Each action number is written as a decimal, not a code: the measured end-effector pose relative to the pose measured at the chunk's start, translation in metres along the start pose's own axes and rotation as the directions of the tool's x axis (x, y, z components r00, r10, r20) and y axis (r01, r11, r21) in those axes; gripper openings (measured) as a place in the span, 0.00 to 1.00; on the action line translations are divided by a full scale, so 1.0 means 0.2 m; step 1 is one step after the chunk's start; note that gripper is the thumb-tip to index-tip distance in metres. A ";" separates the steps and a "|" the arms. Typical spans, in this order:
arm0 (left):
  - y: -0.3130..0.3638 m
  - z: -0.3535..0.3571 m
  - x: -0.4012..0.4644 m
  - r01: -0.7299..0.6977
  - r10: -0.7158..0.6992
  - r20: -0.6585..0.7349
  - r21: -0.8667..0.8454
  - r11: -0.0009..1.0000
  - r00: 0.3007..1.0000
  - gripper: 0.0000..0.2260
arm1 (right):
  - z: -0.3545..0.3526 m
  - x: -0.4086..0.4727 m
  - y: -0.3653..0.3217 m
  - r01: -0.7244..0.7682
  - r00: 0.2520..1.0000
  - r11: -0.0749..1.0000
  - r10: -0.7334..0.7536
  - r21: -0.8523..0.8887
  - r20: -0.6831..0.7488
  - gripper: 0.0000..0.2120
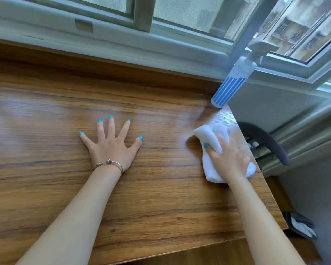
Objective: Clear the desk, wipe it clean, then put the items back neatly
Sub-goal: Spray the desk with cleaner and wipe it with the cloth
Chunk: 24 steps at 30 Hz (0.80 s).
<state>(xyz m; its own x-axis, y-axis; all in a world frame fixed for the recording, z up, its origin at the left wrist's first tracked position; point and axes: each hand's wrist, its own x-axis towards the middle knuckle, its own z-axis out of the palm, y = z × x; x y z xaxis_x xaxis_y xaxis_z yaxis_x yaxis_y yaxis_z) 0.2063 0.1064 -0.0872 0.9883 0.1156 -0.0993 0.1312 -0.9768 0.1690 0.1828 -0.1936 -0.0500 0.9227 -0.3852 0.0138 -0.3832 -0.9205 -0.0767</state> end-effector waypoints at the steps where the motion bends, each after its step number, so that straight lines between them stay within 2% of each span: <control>1: 0.00 -0.01 0.00 0.008 -0.008 0.015 0.006 1.000 1.000 0.31 | -0.01 0.05 0.05 -0.111 0.994 0.994 0.112 0.018 -0.019 0.16; 3: 0.01 -0.04 -0.01 0.013 -0.014 0.027 0.030 0.999 1.000 0.31 | 0.00 0.12 0.07 -0.226 0.974 0.974 0.226 -0.006 0.002 0.16; 6: 0.01 -0.09 0.10 -0.032 0.034 -0.048 0.044 0.999 0.998 0.30 | 0.01 0.22 -0.05 -0.251 0.968 0.967 0.250 -0.051 -0.020 0.16; 9: -0.04 -0.12 0.32 -0.173 0.174 0.003 -0.038 0.984 0.985 0.28 | 0.04 0.35 -0.24 -0.179 0.984 0.981 0.179 -0.079 0.002 0.19; 11: -0.09 -0.12 0.47 -0.288 0.288 0.069 -0.002 0.957 0.955 0.27 | 0.07 0.42 -0.38 -0.143 0.989 0.985 0.146 -0.099 0.021 0.22; 15: -0.23 -0.14 0.66 -0.433 0.425 0.099 0.069 0.899 0.900 0.26 | 0.07 0.63 -0.55 -0.230 0.973 0.972 0.230 -0.040 0.011 0.21; 20: -0.34 -0.14 0.74 -0.446 0.444 0.063 0.024 0.895 0.894 0.27 | 0.08 0.70 -0.67 -0.344 0.939 0.938 0.343 -0.051 -0.036 0.18; 22: -0.34 -0.12 0.74 -0.442 0.441 0.040 0.013 0.897 0.897 0.28 | 0.09 0.65 -0.77 -0.323 0.945 0.943 0.318 -0.081 -0.077 0.20; 24: -0.34 -0.12 0.74 -0.443 0.443 0.031 0.007 0.896 0.896 0.28 | 0.12 0.58 -0.96 -0.241 0.970 0.968 0.237 -0.066 -0.059 0.23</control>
<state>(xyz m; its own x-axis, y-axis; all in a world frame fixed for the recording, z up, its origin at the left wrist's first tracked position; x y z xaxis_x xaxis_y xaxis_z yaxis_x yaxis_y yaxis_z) 0.3447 0.1934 -0.0897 0.9413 -0.3347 -0.0441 -0.3211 -0.9280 0.1891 0.3646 -0.0611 -0.0581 0.8015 -0.5955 0.0545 -0.5958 -0.8031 -0.0121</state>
